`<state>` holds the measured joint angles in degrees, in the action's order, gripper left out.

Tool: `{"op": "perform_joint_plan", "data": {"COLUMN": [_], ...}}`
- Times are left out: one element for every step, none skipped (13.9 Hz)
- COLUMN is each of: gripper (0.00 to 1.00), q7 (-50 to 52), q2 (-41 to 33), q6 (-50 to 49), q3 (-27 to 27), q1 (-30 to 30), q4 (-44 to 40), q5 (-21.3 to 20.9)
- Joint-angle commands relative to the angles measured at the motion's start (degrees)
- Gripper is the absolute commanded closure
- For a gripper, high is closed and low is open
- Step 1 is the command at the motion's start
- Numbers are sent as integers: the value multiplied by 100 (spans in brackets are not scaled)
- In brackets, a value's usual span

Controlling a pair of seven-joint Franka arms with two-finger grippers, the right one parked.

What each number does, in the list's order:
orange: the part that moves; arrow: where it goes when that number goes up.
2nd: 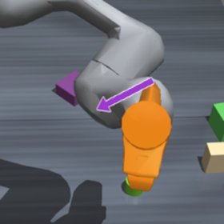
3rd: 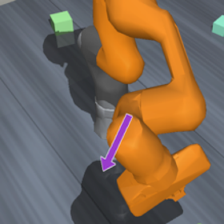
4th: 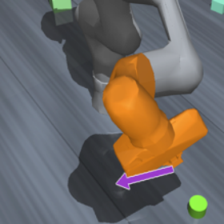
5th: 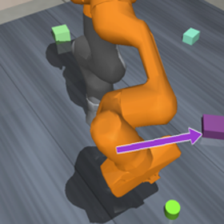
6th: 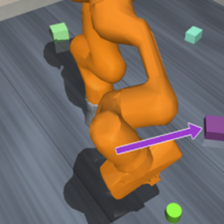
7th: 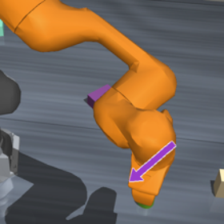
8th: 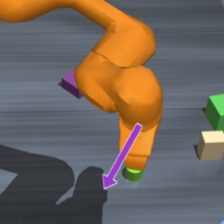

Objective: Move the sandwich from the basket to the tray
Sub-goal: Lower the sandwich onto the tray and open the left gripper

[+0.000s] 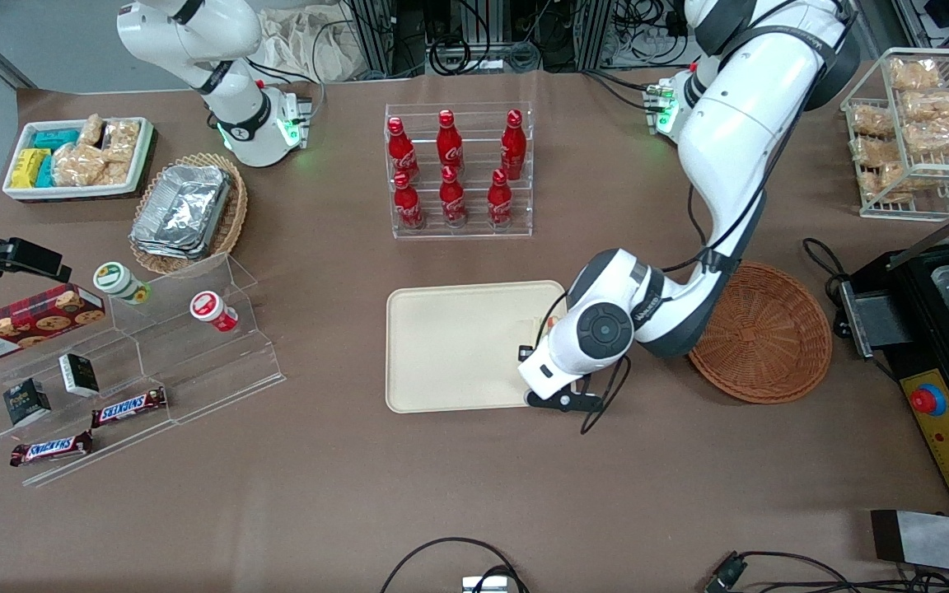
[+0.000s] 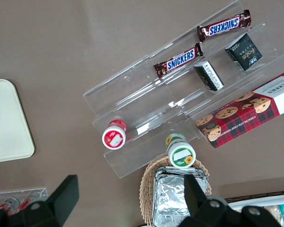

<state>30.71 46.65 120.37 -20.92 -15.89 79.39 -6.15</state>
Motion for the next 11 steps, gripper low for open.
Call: {"op": "perform_joint_plan", "data": {"gripper": [100, 96, 90, 77, 41, 10, 0, 0, 0, 0, 0], "q7": [514, 611, 699, 813, 884, 885, 893, 902, 902, 902, 902], "q2": [1, 10, 28, 19, 10, -7, -33, -77, -156, -278, -445], "q6": [92, 92, 92, 92, 74, 48, 39, 4, -101, -284, -556], "q3": [62, 62, 62, 53, 53, 53, 53, 53, 53, 53, 53], "q1": [-81, -90, -90, -90, -81, -81, -81, -81, -72, -46, -11], "q4": [6, 6, 32, 58, 76, 76, 76, 76, 85, 85, 85], "q5": [-132, -141, -133, -132, -132, -132, -132, -132, -132, -132, -132]}}
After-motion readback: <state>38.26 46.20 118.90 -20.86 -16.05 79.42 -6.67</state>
